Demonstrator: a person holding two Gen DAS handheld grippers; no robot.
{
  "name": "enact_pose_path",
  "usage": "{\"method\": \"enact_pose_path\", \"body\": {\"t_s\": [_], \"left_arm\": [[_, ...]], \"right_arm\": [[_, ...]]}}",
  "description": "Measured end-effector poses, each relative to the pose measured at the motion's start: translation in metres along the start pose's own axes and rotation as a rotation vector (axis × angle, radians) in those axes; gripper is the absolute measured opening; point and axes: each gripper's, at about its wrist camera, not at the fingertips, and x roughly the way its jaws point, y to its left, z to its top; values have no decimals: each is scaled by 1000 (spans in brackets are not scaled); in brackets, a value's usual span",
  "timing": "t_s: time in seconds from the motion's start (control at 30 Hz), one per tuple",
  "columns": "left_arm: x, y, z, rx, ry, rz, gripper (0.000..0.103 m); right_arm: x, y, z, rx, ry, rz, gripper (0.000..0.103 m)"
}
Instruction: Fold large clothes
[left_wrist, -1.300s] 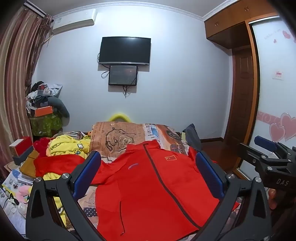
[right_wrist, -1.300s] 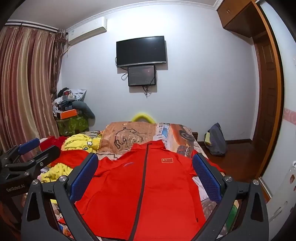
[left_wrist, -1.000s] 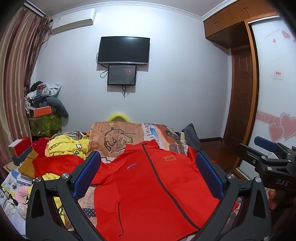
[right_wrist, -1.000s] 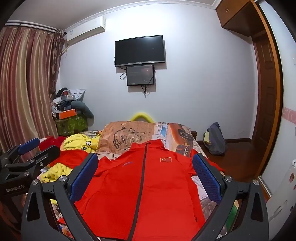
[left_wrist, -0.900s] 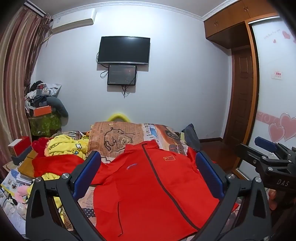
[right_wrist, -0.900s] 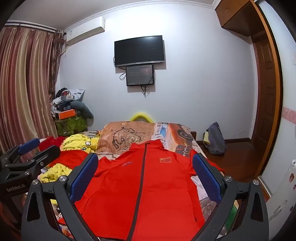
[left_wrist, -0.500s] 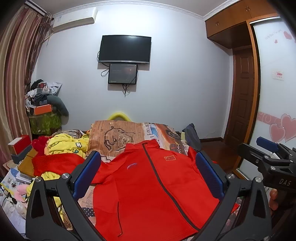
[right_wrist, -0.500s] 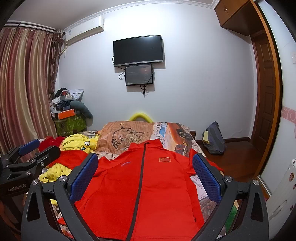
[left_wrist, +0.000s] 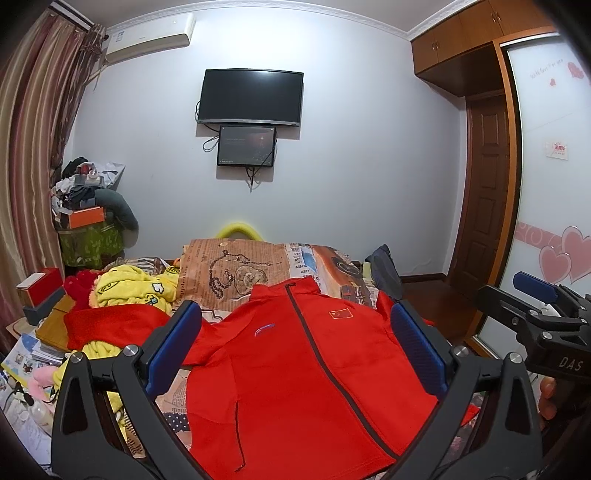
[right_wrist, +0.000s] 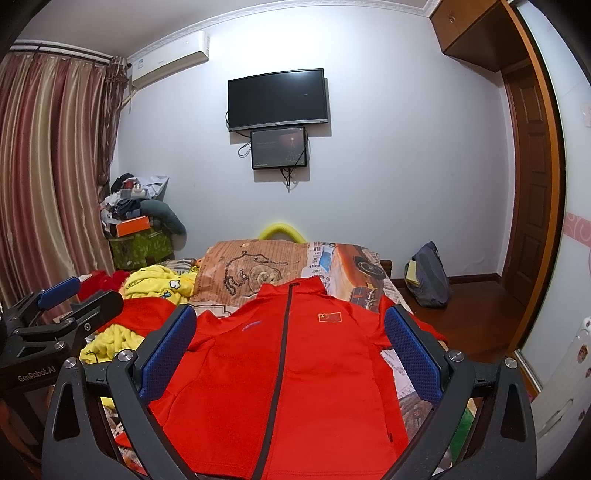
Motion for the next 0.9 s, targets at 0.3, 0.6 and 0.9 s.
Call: {"method": "enact_pose_path", "body": {"t_s": [0.3,0.6,0.9], "left_arm": [[-1,0,-1,0,-7,3,103],[-2,-2,0,4,-8,6,103],[-4,-4,1,8,-16,11,103]], "right_arm": [[0,1,1,1,2,0,101],[1,4,-2,2,5,2,101],[1,5,-2,2,4,7,101]]}}
